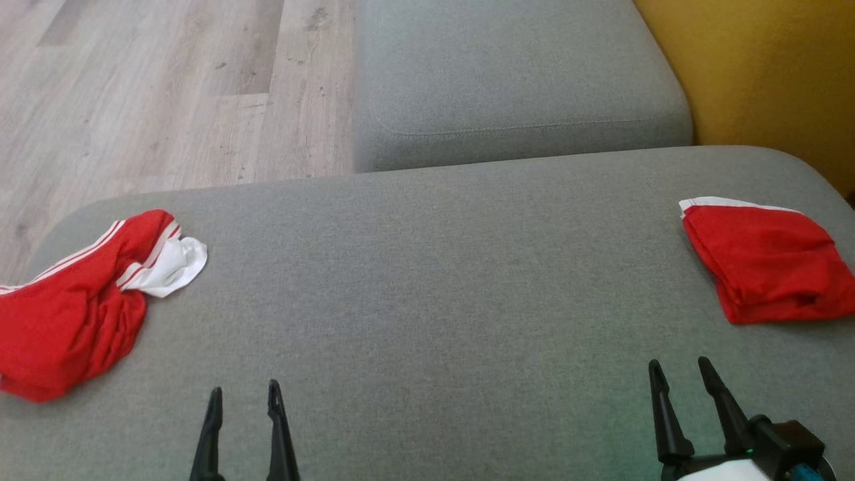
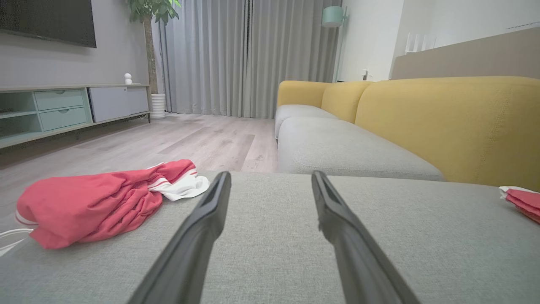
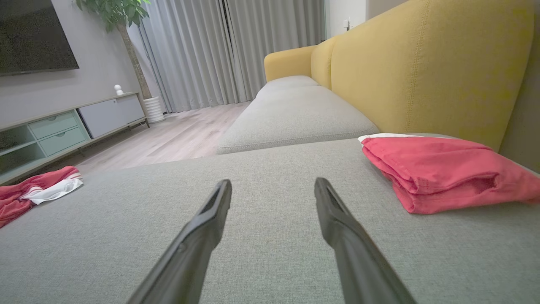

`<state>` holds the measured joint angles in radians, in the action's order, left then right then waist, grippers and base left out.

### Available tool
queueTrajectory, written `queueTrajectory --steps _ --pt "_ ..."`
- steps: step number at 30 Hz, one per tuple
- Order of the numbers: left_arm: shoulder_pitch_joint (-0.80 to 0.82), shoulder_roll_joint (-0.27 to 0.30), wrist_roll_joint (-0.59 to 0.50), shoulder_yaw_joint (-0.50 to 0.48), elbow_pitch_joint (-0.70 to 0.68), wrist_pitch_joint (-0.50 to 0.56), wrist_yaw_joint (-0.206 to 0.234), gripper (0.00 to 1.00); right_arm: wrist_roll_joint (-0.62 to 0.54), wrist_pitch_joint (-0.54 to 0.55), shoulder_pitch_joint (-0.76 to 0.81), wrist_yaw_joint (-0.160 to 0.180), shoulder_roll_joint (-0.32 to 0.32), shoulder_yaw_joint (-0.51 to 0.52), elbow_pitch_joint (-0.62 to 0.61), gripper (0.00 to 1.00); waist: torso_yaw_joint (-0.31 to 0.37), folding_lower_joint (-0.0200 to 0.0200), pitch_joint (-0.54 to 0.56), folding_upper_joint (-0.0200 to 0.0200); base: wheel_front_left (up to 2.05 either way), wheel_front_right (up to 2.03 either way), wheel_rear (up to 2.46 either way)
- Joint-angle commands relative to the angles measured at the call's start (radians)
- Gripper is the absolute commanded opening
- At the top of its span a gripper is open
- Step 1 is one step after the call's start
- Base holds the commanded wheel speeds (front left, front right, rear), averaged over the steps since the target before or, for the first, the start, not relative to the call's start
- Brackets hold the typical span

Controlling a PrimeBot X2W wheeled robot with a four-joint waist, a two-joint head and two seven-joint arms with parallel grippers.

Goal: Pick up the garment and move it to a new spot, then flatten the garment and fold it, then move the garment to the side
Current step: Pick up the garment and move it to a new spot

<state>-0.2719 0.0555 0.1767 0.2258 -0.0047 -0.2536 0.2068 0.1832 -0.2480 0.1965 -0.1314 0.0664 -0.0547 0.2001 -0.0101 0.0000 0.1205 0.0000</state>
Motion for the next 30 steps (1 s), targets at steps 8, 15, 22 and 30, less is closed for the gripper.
queueTrajectory --steps 8,15,22,30 --pt "0.033 -0.005 -0.002 -0.043 -0.031 -0.008 0.015 1.0 -0.004 -0.014 -0.02 0.001 0.009 -0.036 -0.021 1.0 -0.011 0.0 0.003 0.0 0.0 0.0 0.0" --pt "0.035 -0.005 -0.006 -0.039 -0.028 -0.008 0.02 1.0 -0.002 -0.014 -0.016 0.001 0.004 -0.074 -0.014 1.0 -0.104 0.0 -0.001 0.0 0.0 0.0 0.0" --pt "0.016 -0.005 -0.009 -0.066 -0.039 -0.008 0.018 1.0 -0.001 -0.014 -0.025 0.001 -0.002 -0.12 -0.003 1.0 -0.246 0.0 -0.005 0.0 0.0 0.0 0.0" --pt "-0.003 -0.005 -0.018 -0.09 -0.052 -0.008 0.013 1.0 0.007 -0.014 -0.046 0.001 -0.006 -0.146 0.007 1.0 -0.373 0.0 -0.015 0.0 0.0 0.0 0.0"
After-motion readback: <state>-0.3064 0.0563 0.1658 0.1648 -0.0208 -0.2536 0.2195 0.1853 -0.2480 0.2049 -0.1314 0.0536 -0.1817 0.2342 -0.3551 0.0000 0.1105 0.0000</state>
